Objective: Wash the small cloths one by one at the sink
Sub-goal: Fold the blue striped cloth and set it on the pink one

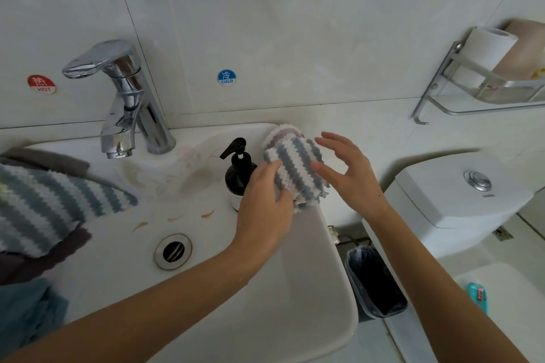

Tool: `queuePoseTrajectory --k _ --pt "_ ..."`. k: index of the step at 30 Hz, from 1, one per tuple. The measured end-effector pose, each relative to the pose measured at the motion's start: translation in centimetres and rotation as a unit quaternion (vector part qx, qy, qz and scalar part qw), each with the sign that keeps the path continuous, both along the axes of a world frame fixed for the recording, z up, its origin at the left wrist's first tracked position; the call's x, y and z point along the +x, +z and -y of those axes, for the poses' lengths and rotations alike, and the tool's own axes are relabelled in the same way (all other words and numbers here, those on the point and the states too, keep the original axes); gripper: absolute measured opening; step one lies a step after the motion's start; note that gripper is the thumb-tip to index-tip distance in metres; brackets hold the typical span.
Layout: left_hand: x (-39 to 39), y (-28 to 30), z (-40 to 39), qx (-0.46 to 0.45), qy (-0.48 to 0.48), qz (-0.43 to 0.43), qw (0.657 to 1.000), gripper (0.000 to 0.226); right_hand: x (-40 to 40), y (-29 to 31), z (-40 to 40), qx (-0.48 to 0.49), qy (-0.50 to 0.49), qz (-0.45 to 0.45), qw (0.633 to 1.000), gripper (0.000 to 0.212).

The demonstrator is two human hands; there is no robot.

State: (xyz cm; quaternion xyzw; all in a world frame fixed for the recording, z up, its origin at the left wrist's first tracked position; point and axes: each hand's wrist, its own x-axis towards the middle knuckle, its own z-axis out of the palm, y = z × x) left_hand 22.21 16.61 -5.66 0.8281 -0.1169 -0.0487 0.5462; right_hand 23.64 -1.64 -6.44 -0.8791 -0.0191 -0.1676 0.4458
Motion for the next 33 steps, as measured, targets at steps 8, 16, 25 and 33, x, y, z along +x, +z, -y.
queuePoseTrajectory --k 8,16,25,33 --pt "3.7 -1.3 2.4 0.036 -0.067 -0.055 0.996 0.068 -0.1 -1.1 -0.6 0.040 0.086 -0.154 0.984 0.058" --pt "4.6 -1.5 2.3 0.053 -0.080 -0.061 0.994 0.075 0.2 -0.3 -1.2 0.081 0.089 -0.154 0.981 0.047" --pt "2.0 1.0 -0.1 0.045 -0.115 0.025 0.992 0.054 -1.8 2.0 -2.6 -0.023 0.026 -0.085 0.996 0.040" --pt "0.2 3.2 -7.7 0.125 -0.181 0.006 0.976 0.039 -4.4 5.1 -8.2 -0.005 0.093 -0.029 0.995 0.021"
